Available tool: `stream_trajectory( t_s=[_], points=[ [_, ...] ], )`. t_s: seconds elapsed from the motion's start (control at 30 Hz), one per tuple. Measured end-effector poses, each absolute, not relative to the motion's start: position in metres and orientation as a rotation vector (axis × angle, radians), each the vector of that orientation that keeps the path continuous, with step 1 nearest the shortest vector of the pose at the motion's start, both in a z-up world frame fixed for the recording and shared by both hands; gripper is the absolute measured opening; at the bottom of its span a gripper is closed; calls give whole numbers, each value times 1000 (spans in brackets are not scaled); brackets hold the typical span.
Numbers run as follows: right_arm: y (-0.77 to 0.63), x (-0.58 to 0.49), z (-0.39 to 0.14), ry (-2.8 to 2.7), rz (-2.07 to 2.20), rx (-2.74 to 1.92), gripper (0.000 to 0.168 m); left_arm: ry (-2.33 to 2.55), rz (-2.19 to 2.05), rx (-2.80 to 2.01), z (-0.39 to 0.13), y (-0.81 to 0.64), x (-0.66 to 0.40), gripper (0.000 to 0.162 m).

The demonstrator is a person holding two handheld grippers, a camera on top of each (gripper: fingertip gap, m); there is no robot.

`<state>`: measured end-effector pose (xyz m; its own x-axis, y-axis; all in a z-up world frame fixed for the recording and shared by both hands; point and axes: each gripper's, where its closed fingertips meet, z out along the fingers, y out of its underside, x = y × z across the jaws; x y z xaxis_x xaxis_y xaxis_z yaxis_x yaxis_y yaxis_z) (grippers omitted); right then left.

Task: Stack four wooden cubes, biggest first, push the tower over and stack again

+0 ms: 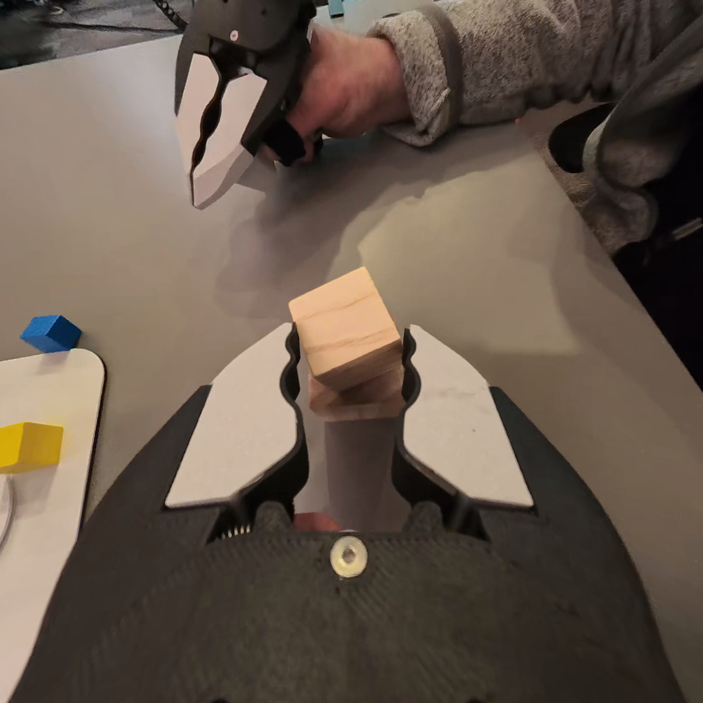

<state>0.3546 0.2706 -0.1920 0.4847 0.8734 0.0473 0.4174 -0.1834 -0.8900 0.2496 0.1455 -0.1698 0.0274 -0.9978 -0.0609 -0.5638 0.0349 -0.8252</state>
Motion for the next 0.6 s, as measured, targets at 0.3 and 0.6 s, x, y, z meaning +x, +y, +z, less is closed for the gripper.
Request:
stream_trajectory(
  t_s=[0.3, 0.6],
  points=[
    [270, 355, -191, -1092, 620, -1789, 0, 1690, -797, -1636, -178, 146, 236, 71],
    [270, 355, -190, -1086, 631, -1787, 0, 1279, -756, -1606, -134, 229, 210, 71]
  ],
)
